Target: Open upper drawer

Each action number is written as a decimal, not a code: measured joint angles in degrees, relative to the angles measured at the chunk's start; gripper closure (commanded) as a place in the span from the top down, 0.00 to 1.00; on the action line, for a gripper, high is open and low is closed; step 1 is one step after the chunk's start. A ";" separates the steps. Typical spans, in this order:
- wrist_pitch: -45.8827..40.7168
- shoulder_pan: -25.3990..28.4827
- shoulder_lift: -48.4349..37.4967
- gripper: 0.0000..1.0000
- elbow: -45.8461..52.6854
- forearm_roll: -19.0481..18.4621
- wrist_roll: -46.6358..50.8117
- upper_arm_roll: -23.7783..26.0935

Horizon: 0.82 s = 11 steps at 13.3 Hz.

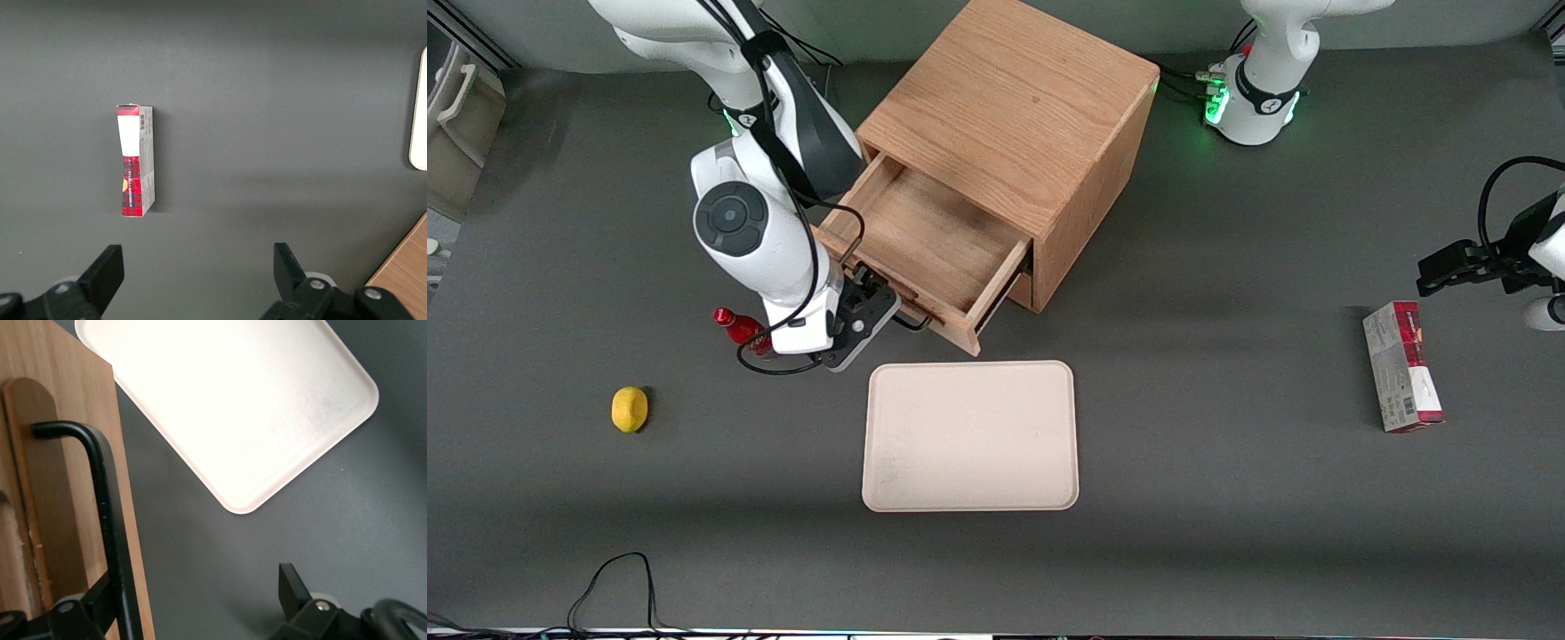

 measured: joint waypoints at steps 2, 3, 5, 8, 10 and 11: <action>-0.01 -0.44 0.75 1.00 0.89 0.00 -0.39 0.00; -0.03 -0.61 1.09 1.00 1.34 0.00 -0.68 0.00; -0.35 -1.38 2.15 1.00 2.65 0.00 -1.68 -0.01; -2.69 -3.35 4.60 1.00 6.53 0.00 -2.41 -0.02; -3.80 -4.30 6.27 1.00 9.04 0.00 -3.21 -0.03; -3.88 -4.57 6.92 1.00 9.93 0.00 -4.14 -0.03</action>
